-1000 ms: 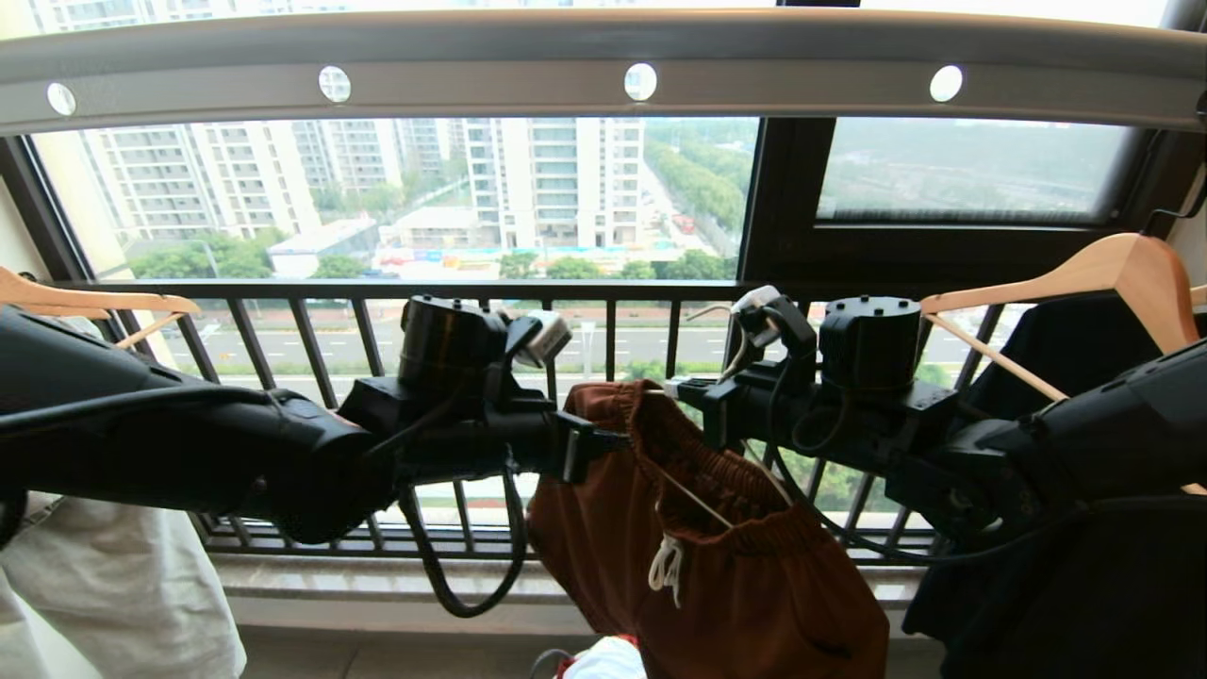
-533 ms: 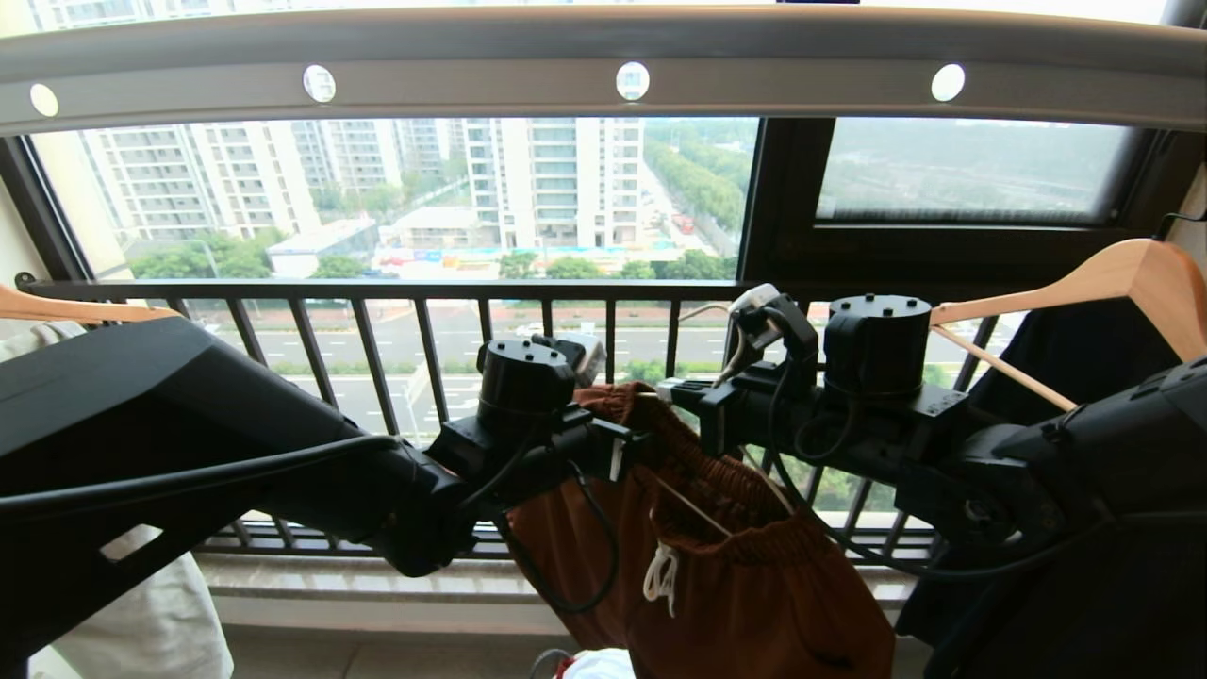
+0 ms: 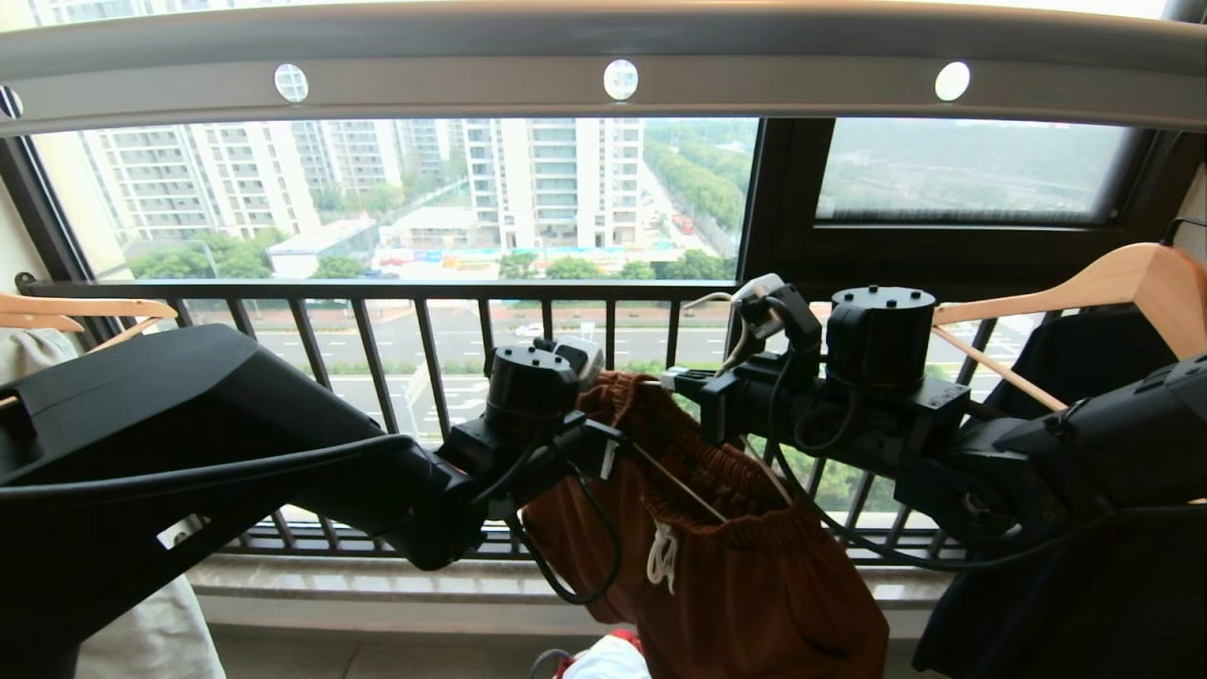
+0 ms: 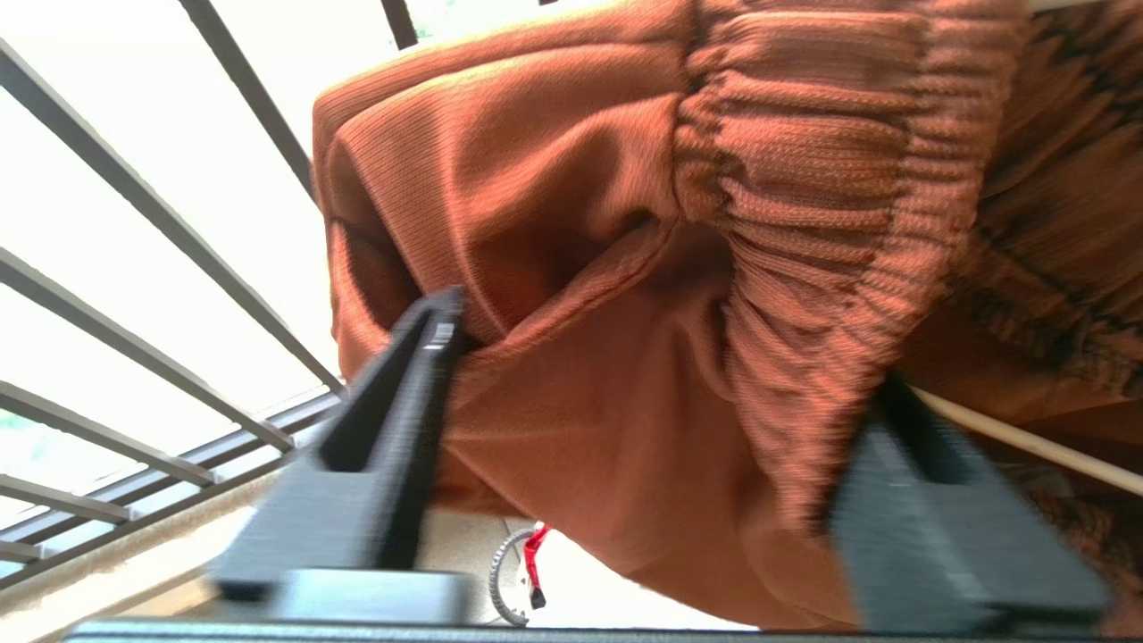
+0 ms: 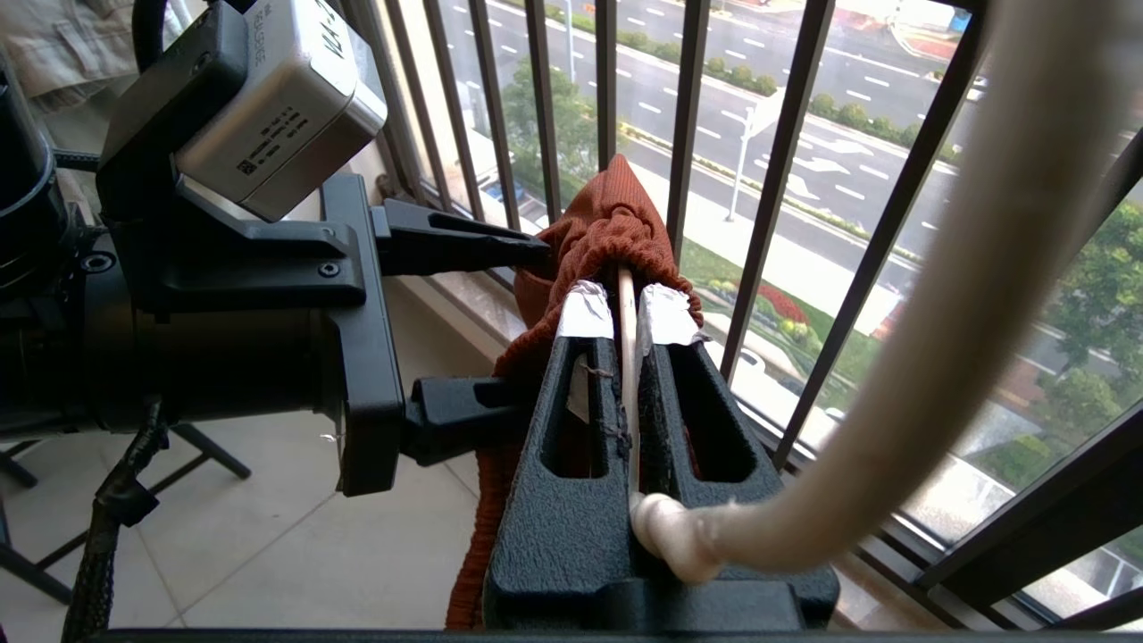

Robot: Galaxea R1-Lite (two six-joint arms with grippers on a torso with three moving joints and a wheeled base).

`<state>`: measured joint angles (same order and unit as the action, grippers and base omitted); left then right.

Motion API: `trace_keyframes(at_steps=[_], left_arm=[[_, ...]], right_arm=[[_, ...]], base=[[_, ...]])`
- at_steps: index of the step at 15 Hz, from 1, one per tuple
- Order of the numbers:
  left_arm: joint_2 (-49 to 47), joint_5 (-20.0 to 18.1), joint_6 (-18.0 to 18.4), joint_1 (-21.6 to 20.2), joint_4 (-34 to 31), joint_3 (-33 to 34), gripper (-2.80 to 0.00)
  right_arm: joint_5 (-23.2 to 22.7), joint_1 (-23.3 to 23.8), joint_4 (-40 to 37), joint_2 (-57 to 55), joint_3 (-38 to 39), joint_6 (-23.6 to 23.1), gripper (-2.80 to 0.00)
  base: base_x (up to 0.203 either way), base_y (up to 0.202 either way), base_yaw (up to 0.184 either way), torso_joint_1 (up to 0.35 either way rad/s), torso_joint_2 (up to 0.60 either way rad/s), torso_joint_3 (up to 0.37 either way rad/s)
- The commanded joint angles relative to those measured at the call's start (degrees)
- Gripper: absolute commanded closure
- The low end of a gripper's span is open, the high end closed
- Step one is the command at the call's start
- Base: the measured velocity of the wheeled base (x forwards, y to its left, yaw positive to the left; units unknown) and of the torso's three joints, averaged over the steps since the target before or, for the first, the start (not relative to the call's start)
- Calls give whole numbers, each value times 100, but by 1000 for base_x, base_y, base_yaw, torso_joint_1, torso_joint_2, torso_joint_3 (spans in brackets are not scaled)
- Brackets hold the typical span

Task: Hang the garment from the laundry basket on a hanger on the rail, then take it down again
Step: Take the clothes off the clothes rack

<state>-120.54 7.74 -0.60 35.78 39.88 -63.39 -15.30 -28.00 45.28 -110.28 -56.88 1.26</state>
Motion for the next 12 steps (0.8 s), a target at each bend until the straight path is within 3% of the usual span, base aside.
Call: trace_keyframes(at_steps=[1,6,12], left_arm=[[36,8,-11,-18,20,-15,0],[315,49,-11,-140,25,-61,0],[5,198,-11,-757,7,-584,0]], right_arm=[[-8,35,25,-20,-16,-3,0],[1,325,20,-334,-248,-9,0],[1,392,16,-531,-287,-31,0]], base=[[0,0,0,0,0,0],[0,0,0,0,0,0],[0,0,0,0,0,0]])
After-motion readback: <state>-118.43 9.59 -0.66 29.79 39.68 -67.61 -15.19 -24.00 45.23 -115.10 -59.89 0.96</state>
